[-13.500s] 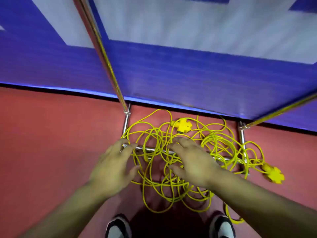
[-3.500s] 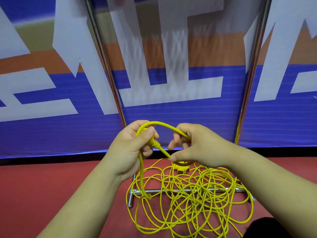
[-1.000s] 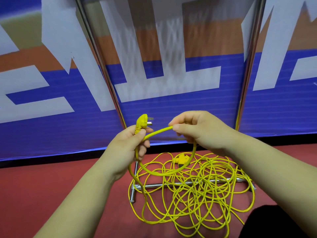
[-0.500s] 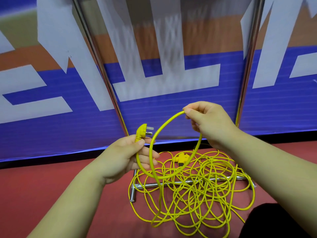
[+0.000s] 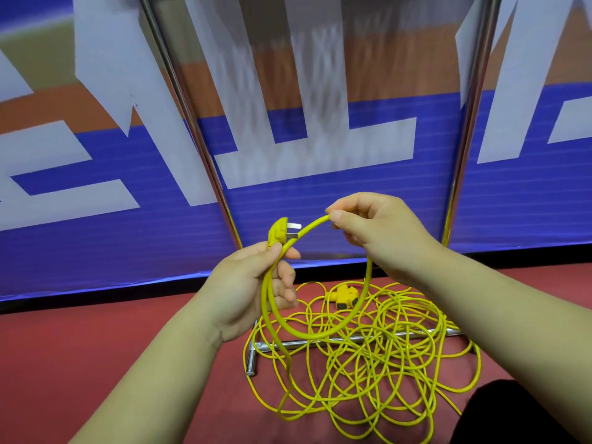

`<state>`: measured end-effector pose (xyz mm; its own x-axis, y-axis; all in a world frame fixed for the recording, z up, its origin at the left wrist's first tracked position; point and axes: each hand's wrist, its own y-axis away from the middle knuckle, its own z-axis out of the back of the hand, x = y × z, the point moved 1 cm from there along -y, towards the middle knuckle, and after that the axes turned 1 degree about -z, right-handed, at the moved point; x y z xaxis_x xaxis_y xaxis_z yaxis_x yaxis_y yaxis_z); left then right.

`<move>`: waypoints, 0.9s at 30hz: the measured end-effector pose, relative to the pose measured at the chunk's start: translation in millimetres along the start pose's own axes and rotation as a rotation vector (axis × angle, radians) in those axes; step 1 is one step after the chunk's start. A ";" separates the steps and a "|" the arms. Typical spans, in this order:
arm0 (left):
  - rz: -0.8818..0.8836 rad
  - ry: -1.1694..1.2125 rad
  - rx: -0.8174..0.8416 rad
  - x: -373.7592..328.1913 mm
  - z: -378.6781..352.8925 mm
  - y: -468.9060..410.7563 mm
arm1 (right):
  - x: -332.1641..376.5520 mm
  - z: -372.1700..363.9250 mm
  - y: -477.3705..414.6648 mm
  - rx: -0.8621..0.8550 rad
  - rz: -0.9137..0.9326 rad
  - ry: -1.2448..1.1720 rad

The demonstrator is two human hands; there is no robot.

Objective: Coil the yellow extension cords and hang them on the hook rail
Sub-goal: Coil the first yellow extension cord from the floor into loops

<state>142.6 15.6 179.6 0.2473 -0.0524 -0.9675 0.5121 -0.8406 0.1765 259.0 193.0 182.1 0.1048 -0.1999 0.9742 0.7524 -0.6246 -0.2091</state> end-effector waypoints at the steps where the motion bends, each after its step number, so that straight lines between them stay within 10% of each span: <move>1: -0.002 0.013 -0.035 -0.1 -1.1 -0.7 | 0.3 0.1 0.4 0.026 0.002 0.008; 20: 0.126 -0.112 0.170 3.3 -2.5 0.2 | 8.8 4.4 -2.3 -0.090 0.077 -0.014; 27: -0.049 -0.090 -0.059 -1.4 -0.2 -3.2 | 6.3 2.9 -6.7 -0.097 -0.067 -0.196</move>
<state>140.7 18.5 180.4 0.1473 -0.0630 -0.9871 0.5698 -0.8103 0.1368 256.5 198.1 189.9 0.1883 -0.0112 0.9820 0.6967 -0.7033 -0.1416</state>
